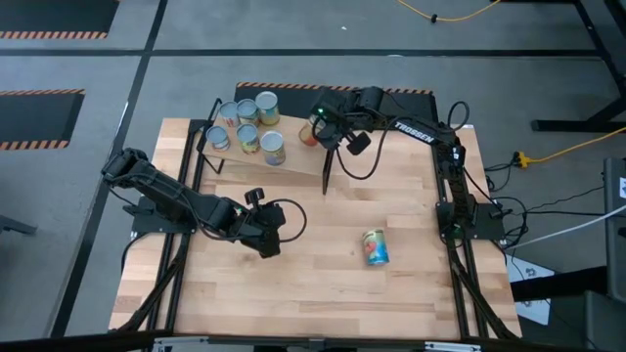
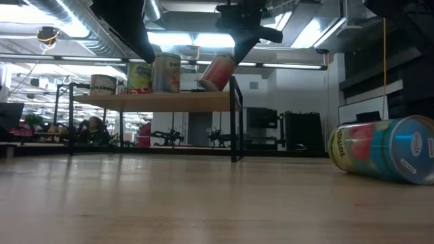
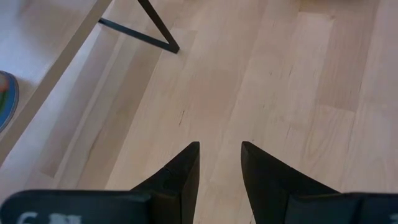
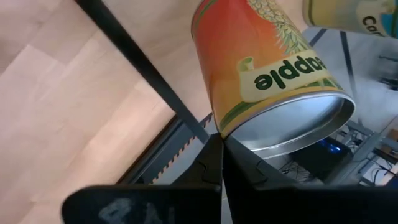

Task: Pick and place cans onto a shelf
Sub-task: Put the canned pineapple on the shelf

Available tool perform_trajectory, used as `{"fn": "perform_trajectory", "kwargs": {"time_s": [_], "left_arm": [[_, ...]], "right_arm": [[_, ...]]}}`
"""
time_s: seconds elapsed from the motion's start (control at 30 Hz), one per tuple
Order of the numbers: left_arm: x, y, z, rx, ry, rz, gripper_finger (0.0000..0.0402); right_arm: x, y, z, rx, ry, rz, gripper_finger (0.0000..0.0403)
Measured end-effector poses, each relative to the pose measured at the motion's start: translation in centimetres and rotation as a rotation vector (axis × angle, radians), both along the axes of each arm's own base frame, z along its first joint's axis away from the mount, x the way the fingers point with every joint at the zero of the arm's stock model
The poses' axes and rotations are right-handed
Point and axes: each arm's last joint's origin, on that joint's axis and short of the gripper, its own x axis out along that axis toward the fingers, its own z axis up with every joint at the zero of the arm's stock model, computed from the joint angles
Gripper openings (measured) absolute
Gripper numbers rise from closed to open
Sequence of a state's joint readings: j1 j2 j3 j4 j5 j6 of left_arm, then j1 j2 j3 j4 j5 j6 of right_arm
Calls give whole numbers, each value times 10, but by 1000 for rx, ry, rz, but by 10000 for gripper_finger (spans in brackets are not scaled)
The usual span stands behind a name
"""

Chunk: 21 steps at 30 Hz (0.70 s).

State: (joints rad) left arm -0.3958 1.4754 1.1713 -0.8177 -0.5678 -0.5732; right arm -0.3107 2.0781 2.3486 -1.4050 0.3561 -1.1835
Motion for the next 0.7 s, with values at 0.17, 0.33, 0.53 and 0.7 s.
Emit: {"fn": "perform_trajectory", "kwargs": {"time_s": [0.17, 0.33, 0.53, 0.7], "left_arm": [[0, 0, 0, 0, 0, 0, 111], [0, 0, 0, 0, 0, 0, 111], [0, 0, 0, 0, 0, 0, 111], [0, 0, 0, 0, 0, 0, 111]], "right_arm": [[1, 0, 0, -4, -9, -1, 6], [1, 0, 0, -1, -13, -8, 6], [1, 0, 0, 13, -34, -46, 6], [-2, 0, -1, 18, -6, -47, 6]]}}
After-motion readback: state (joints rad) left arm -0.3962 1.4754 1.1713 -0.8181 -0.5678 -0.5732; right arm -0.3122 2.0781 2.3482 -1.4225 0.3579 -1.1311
